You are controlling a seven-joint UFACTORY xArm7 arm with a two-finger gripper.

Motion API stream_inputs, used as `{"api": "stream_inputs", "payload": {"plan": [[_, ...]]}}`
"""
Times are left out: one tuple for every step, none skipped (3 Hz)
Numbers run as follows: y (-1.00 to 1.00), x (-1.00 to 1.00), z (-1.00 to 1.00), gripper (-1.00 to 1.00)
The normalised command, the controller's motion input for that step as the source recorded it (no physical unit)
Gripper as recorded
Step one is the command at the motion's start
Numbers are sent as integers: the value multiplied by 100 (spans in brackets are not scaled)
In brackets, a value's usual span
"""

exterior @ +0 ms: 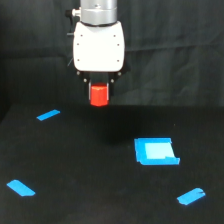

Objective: Pick up the red object from the table

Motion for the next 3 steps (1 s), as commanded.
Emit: {"api": "stream_inputs", "payload": {"plan": [[-1,-1,12,-100],[-2,-2,9,-100],[-2,0,9,-100]]}}
